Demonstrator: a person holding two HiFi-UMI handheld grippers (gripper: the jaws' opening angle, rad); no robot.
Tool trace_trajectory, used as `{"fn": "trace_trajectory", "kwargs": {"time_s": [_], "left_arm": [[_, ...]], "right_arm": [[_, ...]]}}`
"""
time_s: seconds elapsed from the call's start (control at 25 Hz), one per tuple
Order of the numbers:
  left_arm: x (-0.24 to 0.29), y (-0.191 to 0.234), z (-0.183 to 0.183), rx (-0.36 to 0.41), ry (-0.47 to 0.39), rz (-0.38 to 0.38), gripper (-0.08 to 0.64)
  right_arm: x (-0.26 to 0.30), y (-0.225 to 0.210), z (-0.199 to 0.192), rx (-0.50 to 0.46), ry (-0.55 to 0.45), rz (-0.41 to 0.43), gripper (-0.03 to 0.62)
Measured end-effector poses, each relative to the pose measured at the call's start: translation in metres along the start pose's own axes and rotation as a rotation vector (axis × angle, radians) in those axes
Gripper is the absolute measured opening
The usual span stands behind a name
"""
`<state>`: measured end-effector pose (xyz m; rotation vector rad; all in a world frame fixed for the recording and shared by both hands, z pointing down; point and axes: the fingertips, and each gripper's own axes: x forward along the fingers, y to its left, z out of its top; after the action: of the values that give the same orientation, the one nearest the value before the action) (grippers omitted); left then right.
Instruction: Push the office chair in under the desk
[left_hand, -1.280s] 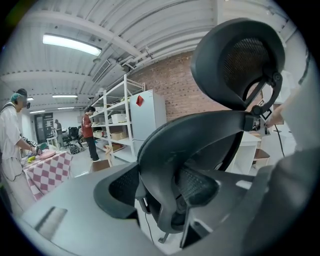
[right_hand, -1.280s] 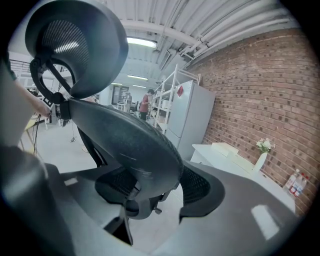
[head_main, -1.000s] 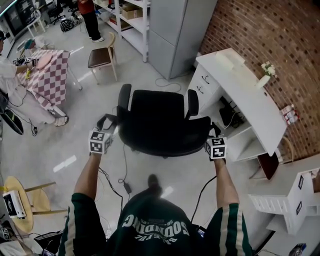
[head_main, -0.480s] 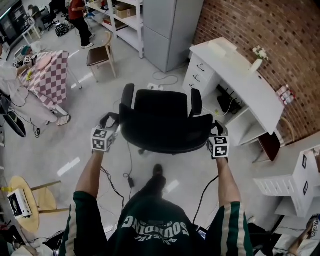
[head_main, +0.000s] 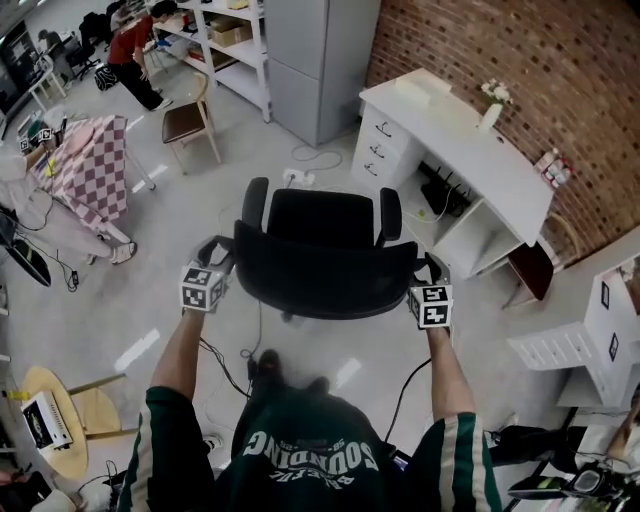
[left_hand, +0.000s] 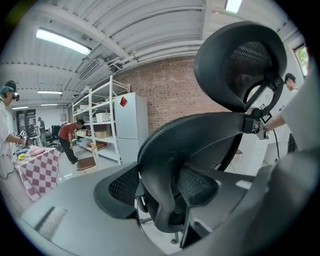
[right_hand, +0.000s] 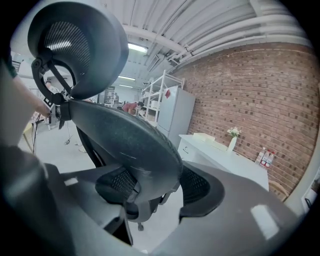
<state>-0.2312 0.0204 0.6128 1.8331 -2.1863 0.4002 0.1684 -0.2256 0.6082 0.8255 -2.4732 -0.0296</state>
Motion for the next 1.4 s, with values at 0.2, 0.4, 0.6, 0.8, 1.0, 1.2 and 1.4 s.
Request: {"fn": "trace_trajectory", "kwargs": {"time_s": [0.2,0.4,0.6,0.8,1.0,1.2,1.4], "left_arm": [[-0.002,0.006,0.0,0.009,-0.016,-0.04,0.23],[0.007,0.024,0.0,0.027,-0.021,-0.09,0.23],[0.018,0.042,0.005,0.049,-0.029,-0.148,0.23],[0.027,0.055,0.007,0.072,-0.016,-0.204,0.23],[0.037,0.068,0.011,0.084,-0.029,-0.253,0.23],[0.048,0.078,0.015,0.104,-0.028,-0.296,0.23],[0.056,0.087,0.018,0.115,-0.033,-0.341,0.23]], "right_arm": [[-0.013,0.015,-0.004,0.019,0.0,-0.041,0.264],[-0.018,0.032,-0.004,0.045,-0.005,-0.093,0.264],[-0.024,0.05,-0.002,0.071,0.006,-0.148,0.264],[-0.031,0.068,-0.002,0.097,0.031,-0.201,0.262],[-0.033,0.083,-0.001,0.129,0.039,-0.243,0.262],[-0.038,0.097,-0.005,0.162,0.05,-0.292,0.262],[-0.043,0.113,-0.001,0.167,0.042,-0.329,0.259]]}}
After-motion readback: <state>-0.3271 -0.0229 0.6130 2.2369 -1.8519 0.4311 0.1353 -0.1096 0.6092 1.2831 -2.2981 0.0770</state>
